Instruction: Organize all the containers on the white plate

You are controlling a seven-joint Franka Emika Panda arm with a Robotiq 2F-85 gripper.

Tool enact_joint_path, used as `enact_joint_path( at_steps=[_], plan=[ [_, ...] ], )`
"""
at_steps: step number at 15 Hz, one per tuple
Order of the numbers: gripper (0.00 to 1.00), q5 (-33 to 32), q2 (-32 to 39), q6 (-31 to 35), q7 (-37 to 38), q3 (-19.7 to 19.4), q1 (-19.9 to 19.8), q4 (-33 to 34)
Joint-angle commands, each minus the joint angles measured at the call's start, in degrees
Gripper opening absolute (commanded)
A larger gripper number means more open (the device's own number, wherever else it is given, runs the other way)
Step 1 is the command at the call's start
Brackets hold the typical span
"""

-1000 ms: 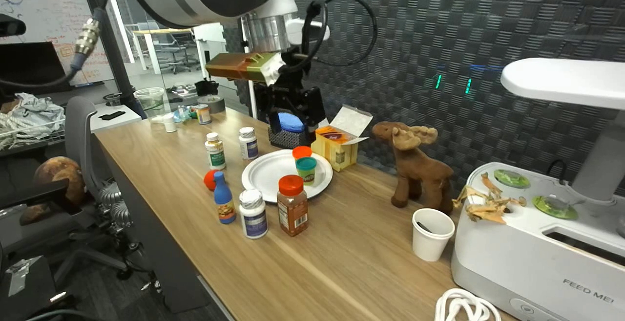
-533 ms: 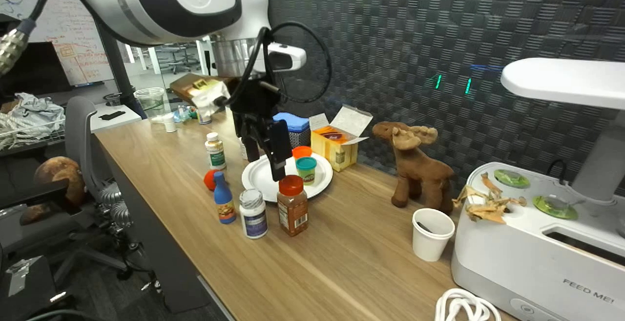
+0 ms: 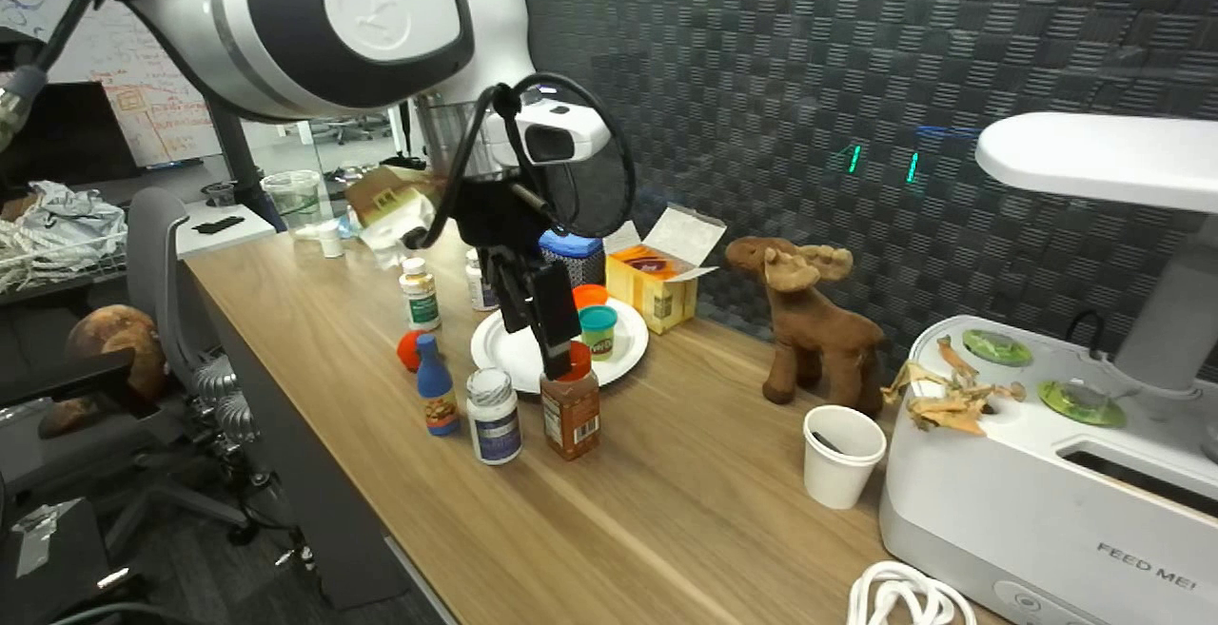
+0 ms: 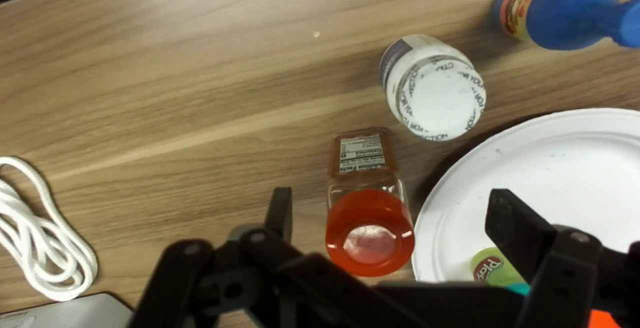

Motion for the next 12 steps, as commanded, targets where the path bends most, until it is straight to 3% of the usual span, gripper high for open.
enact_joint_path(
  at_steps=[1, 3, 4, 6, 12],
  plan=[
    [1.00, 0.44, 0.11, 1.63, 0.97, -0.39, -0.74, 0.39],
    [1.00, 1.11, 0.51, 1.37, 0.64, -0.57, -1.04, 0.59],
    [0.78, 1.61, 0.90, 1.28, 0.27, -0.61, -1.22, 0.82],
    [0.68, 2.47, 1.76, 1.09, -0.22, -0.70, -1.50, 1.27],
    [0.19, 5.05, 3.55, 0.87, -1.44, -0.65, -1.56, 3.03]
  ],
)
